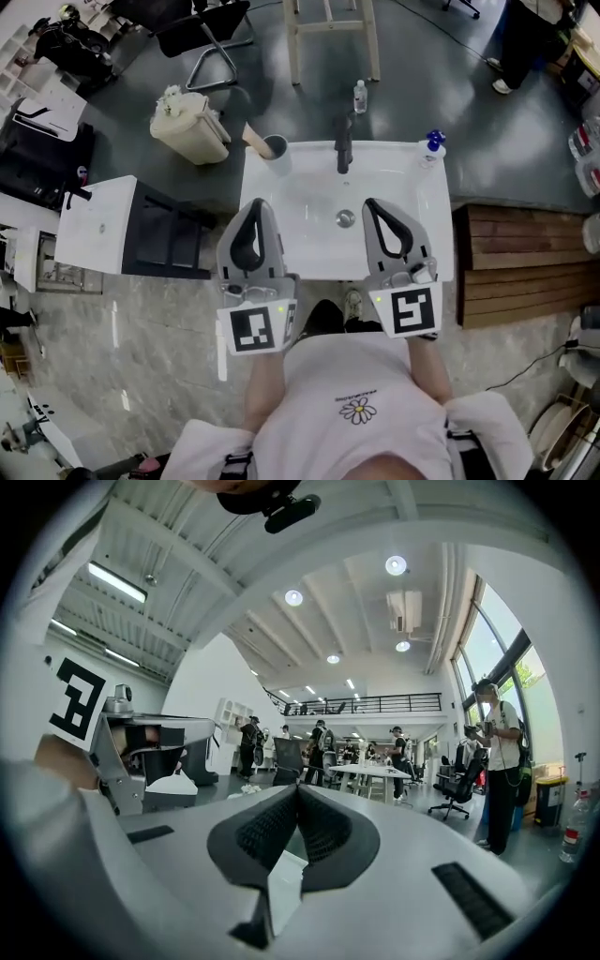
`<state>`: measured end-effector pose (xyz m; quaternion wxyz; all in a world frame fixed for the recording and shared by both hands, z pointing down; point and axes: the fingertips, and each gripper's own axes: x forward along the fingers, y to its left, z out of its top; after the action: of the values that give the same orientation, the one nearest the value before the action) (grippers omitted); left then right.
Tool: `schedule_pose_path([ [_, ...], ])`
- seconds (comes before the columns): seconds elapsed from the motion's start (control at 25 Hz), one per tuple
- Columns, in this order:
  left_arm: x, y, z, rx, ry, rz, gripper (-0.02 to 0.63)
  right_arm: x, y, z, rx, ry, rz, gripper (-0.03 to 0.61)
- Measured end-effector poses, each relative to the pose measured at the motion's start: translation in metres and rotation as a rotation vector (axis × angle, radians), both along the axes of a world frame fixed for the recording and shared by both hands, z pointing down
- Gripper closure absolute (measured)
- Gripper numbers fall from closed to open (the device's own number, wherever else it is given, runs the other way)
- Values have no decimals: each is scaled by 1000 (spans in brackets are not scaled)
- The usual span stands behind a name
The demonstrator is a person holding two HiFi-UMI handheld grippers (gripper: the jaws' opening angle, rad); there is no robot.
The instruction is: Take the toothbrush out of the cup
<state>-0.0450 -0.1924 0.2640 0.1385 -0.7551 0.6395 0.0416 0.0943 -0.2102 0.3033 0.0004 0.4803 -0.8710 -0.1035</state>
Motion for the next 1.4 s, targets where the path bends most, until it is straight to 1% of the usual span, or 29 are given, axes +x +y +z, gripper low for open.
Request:
schedule_pose_path([
  [0.12, -13, -14, 7, -11, -5, -13, 598, -12, -13, 2, -16, -10, -4, 567],
  [0.2, -20, -27, 9, -18, 15, -11, 598, -16, -22, 2, -19, 4, 2, 567],
  [0.32, -25, -47, 3, -10, 16, 16, 598, -18, -36, -2, -20, 6, 39, 567],
  [0.44, -30, -60, -7, 1, 42, 38, 598, -19, -46, -5, -18, 5, 73, 567],
  [0.6, -37, -75, -12, 6, 54, 55, 598, -24, -60, -9, -10, -4, 98, 567],
  [0.68, -42, -80, -10, 6, 49, 59, 598, -27, -63, -8, -9, -3, 101, 567],
  [0.84, -50, -88, -7, 14, 15, 60, 598, -32, -69, -3, -26, 6, 105, 566],
  [1.0, -61, -90, -8, 14, 18, 42, 598, -45, -78, -1, -45, 17, 65, 566],
  [1.24, -88, -89, -2, 0, 19, -3, 598, -93, -97, 2, -42, 72, -18, 566],
  [1.28, -93, -89, 0, -6, 25, -13, 598, -101, -101, 2, -41, 82, -28, 566],
  [1.4, -109, -87, 4, -26, 80, -44, 598, -128, -114, 1, -32, 105, -58, 558],
])
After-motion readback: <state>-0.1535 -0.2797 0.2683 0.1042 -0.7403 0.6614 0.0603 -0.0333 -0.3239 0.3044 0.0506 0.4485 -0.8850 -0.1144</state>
